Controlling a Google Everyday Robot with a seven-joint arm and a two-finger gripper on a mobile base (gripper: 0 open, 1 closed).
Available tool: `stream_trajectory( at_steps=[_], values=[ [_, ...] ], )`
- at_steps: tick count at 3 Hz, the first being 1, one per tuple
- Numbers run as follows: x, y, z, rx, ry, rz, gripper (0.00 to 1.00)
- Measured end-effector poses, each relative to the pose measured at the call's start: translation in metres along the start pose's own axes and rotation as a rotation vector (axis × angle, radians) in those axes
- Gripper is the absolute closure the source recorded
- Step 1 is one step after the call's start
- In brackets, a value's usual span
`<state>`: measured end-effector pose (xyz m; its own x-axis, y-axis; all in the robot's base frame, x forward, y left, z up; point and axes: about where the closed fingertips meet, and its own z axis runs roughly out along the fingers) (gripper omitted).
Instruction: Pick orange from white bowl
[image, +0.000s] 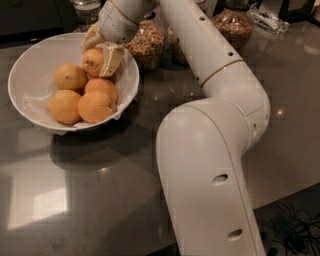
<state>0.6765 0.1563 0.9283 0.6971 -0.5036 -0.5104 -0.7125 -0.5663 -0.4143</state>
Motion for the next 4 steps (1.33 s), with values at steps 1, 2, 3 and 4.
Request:
stream_trajectory(
  at_steps=[1,2,3,4],
  values=[
    [0.0,0.0,0.0,0.0,0.0,0.0,1.0],
    [0.0,0.0,0.0,0.0,0.0,0.0,1.0],
    [-0.002,-0.001,-0.002,0.008,-0.003,-0.003,1.0],
    [-0.027,-0.007,-0.026,0.089,-0.037,-0.044,1.0]
  ],
)
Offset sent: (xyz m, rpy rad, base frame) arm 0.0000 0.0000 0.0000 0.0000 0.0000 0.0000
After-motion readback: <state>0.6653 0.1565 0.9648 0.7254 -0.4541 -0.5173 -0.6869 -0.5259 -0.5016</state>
